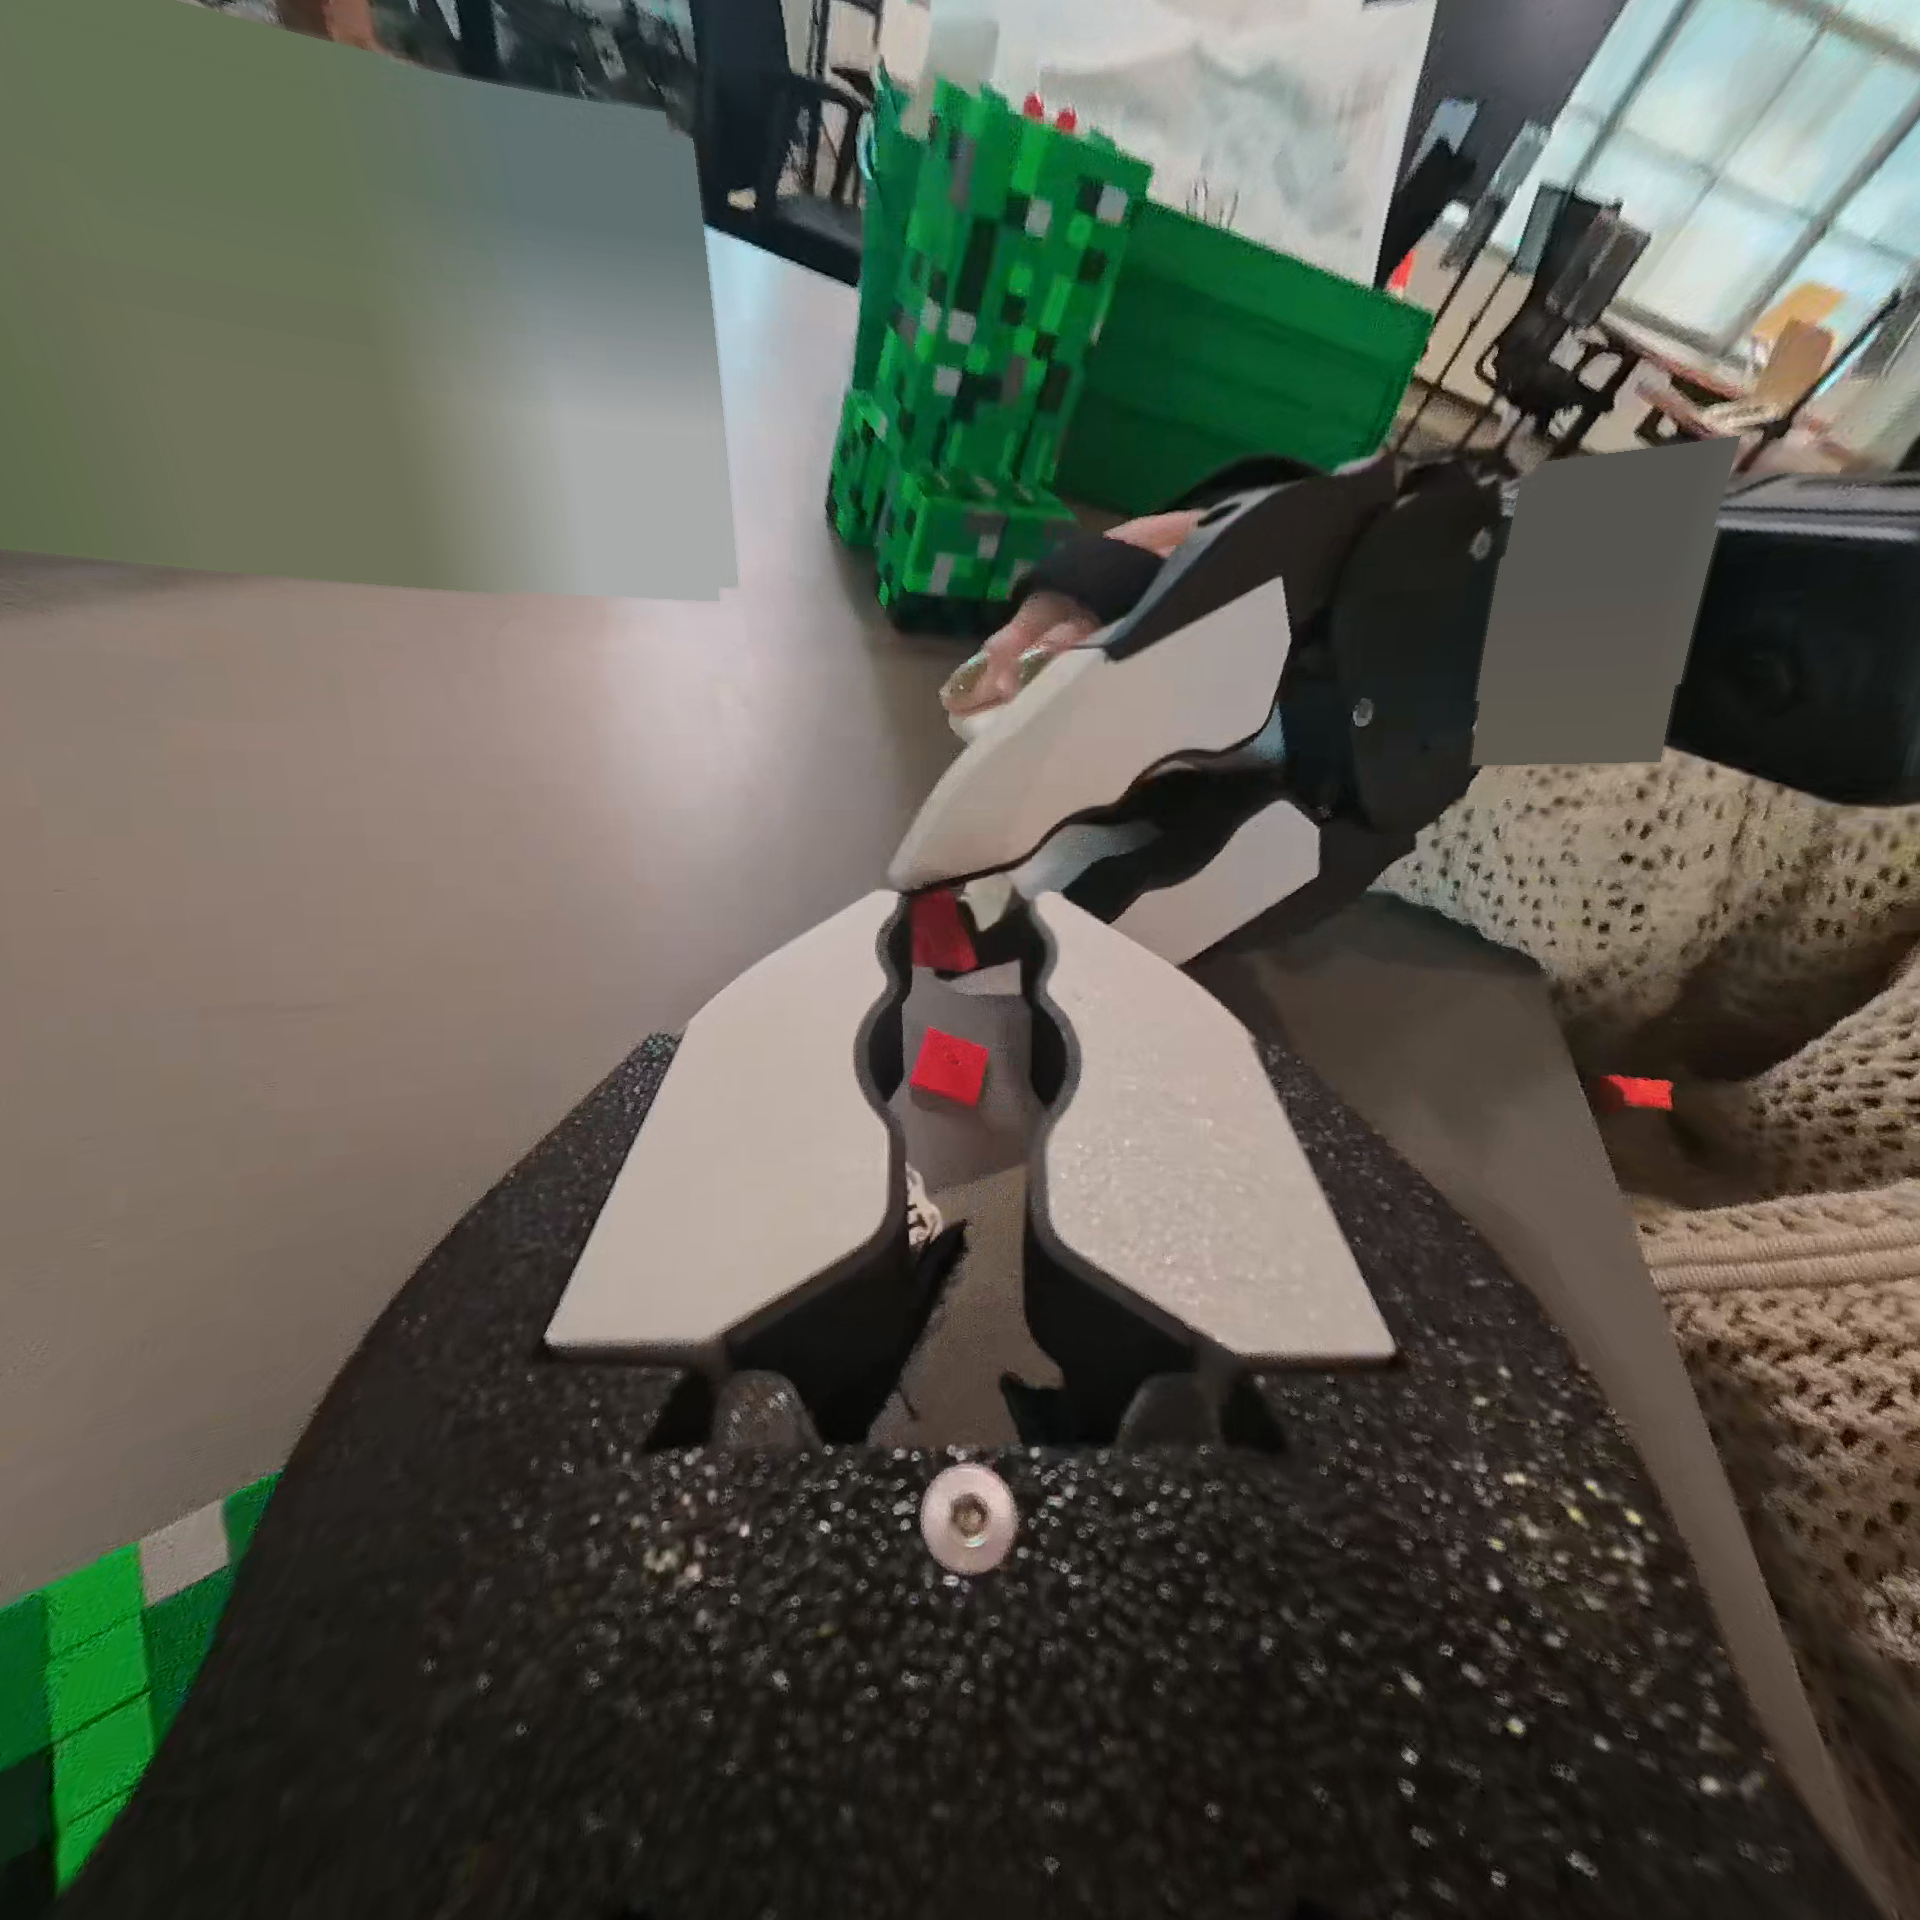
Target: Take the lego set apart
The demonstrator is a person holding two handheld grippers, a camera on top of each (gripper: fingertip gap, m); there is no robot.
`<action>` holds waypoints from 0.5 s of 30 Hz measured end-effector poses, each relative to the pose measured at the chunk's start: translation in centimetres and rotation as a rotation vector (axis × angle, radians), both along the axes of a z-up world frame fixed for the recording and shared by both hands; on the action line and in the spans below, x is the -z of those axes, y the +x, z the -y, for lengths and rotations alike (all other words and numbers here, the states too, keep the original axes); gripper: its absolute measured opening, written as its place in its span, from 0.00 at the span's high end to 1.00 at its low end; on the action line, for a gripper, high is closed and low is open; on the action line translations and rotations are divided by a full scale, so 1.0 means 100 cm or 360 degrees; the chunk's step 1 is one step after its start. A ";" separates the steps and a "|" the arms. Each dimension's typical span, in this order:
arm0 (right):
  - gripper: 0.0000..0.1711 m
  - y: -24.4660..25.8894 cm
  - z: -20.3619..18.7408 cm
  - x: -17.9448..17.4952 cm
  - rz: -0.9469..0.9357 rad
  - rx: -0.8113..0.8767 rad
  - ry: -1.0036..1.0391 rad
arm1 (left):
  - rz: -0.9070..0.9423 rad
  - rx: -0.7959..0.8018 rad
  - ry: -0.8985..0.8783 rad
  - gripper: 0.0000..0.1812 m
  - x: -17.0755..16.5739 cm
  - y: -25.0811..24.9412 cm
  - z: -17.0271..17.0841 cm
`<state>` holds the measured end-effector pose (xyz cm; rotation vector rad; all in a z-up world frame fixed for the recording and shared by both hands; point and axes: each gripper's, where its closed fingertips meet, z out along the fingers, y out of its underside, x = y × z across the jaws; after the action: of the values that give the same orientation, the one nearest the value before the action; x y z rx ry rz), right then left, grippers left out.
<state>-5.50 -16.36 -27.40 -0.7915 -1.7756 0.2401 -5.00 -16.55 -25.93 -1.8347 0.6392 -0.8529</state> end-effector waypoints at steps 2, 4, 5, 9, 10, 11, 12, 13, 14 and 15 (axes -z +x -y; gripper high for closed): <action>0.91 0.001 -0.001 0.004 0.0056 0.0010 0.0097 | -0.0071 0.0002 0.0007 0.89 0.004 0.003 0.000; 0.91 0.001 0.001 0.002 0.0055 0.0005 0.0158 | -0.0152 -0.0015 0.0028 0.89 0.008 0.004 0.000; 0.91 0.000 0.003 -0.001 0.0041 -0.0009 0.0151 | -0.0188 -0.0035 0.0040 0.89 0.009 0.003 -0.002; 0.91 0.000 0.007 -0.006 0.0005 -0.0036 0.0173 | -0.0147 -0.0023 0.0047 0.91 0.006 0.006 -0.001; 0.91 0.000 0.008 -0.008 -0.0005 -0.0038 0.0178 | -0.0123 -0.0016 0.0041 0.92 0.005 0.006 0.000; 0.91 0.000 0.009 -0.009 -0.0023 -0.0043 0.0169 | -0.0093 -0.0001 0.0032 0.92 0.003 0.006 0.001; 0.91 -0.001 0.010 -0.011 -0.0049 -0.0046 0.0138 | -0.0045 0.0017 0.0024 0.92 0.000 0.006 0.002; 0.91 -0.001 0.012 -0.014 -0.0079 -0.0048 0.0087 | 0.0021 0.0038 0.0011 0.92 -0.003 0.006 0.004; 0.91 -0.001 0.013 -0.017 -0.0110 -0.0050 0.0026 | 0.0096 0.0056 -0.0007 0.92 -0.006 0.006 0.005; 0.91 -0.001 0.014 -0.020 -0.0143 -0.0050 -0.0037 | 0.0163 0.0070 -0.0012 0.92 -0.010 0.006 0.006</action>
<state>-5.63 -17.75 -25.37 -0.7583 -1.7044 0.3135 -4.43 -17.10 -24.96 -1.7772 0.6136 -0.9730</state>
